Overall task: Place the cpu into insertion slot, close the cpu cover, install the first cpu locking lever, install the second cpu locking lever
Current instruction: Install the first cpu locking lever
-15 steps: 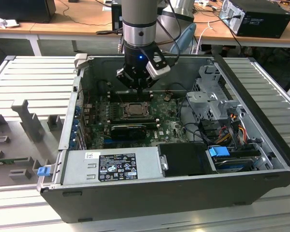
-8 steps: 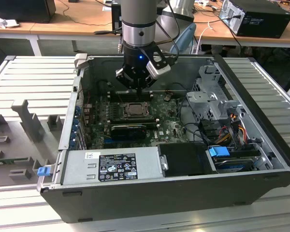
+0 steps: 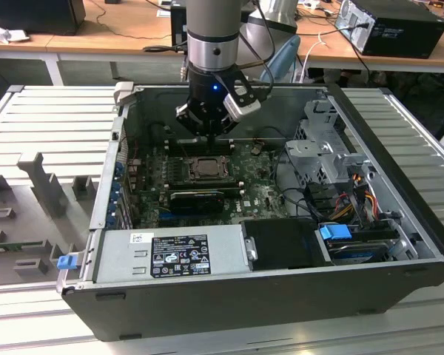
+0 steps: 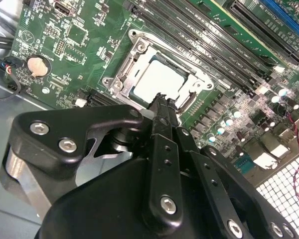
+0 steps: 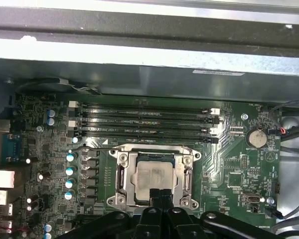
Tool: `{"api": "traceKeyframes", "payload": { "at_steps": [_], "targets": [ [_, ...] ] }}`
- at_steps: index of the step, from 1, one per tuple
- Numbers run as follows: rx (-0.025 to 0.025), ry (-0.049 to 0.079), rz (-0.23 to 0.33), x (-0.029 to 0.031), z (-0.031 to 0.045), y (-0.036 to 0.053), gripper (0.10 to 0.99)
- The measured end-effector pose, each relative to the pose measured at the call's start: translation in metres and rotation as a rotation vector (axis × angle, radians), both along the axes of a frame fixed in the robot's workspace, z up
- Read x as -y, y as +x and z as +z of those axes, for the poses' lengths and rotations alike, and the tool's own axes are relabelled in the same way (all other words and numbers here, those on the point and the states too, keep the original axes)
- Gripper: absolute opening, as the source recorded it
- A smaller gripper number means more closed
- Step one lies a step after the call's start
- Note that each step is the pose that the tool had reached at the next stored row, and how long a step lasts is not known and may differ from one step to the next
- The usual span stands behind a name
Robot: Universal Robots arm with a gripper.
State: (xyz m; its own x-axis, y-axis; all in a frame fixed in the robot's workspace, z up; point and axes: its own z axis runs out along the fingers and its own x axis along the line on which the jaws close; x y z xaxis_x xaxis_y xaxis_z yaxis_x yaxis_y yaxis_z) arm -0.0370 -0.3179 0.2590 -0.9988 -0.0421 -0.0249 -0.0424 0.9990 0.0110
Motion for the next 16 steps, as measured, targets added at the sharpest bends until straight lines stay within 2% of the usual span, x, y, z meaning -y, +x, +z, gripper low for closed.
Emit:
{"api": "traceKeyframes", "payload": {
  "at_steps": [12, 15, 16],
  "targets": [
    [-0.0033, 0.002, 0.000, 0.0000, 0.0000, -0.0003, 0.106],
    [-0.0033, 0.004, 0.000, 0.0000, 0.0000, -0.0021, 0.106],
    [-0.0034, 0.005, 0.000, 0.0000, 0.0000, -0.0056, 0.106]
  ]
}}
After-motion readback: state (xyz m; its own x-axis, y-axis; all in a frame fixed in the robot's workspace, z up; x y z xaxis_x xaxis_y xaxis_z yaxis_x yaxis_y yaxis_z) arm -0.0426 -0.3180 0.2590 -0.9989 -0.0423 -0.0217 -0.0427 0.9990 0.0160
